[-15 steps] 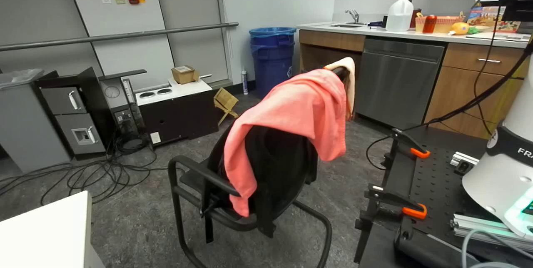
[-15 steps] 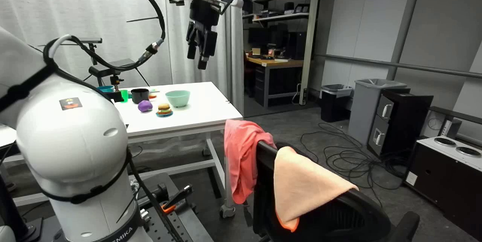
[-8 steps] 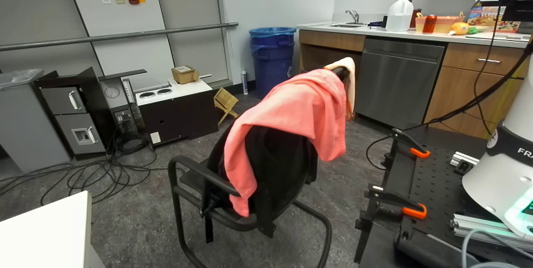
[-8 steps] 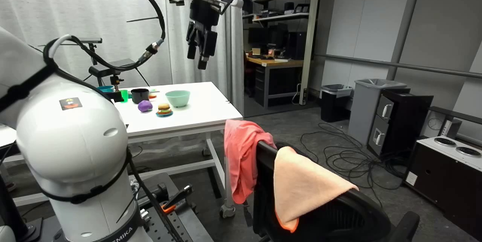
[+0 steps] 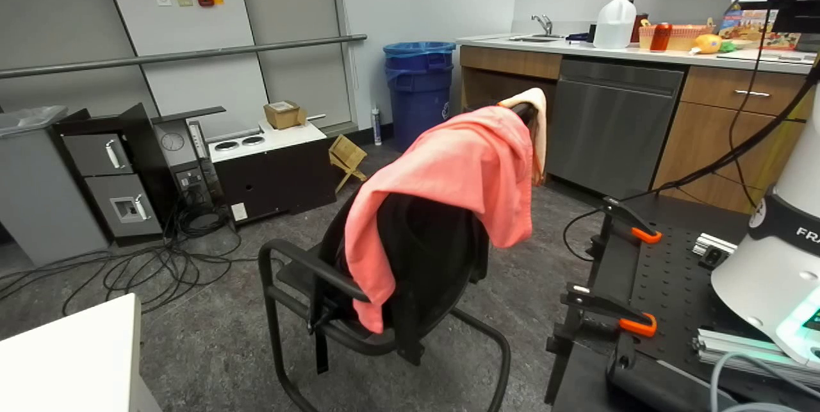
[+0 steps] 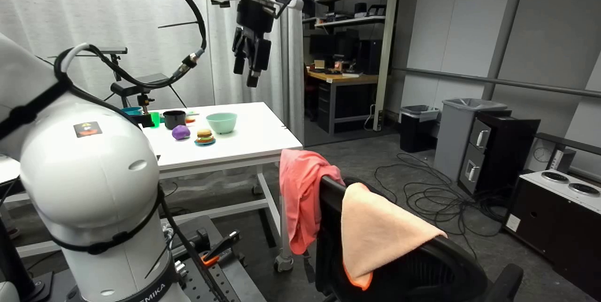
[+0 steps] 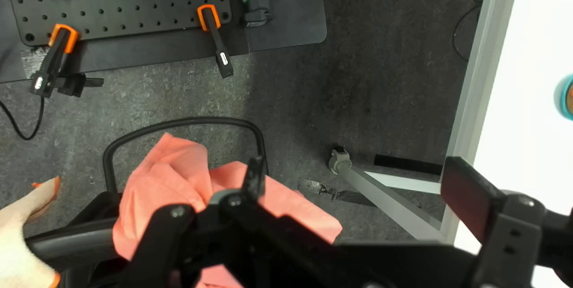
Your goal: Remove the peach sweatshirt and cloth from the backrest of the chair and place them on the seat
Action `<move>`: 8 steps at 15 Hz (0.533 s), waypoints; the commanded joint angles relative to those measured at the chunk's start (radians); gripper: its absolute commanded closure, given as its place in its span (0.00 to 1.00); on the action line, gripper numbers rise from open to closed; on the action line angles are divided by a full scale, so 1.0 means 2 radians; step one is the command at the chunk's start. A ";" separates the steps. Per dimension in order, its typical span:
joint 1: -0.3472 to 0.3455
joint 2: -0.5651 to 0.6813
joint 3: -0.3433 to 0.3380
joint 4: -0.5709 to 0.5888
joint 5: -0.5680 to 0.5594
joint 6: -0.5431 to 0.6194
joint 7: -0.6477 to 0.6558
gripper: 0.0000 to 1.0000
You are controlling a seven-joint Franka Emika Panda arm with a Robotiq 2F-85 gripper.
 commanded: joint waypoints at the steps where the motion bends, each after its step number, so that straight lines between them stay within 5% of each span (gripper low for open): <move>1: -0.012 0.011 0.008 0.006 -0.011 0.009 -0.021 0.00; 8: -0.015 0.060 0.001 0.009 -0.096 0.056 -0.081 0.00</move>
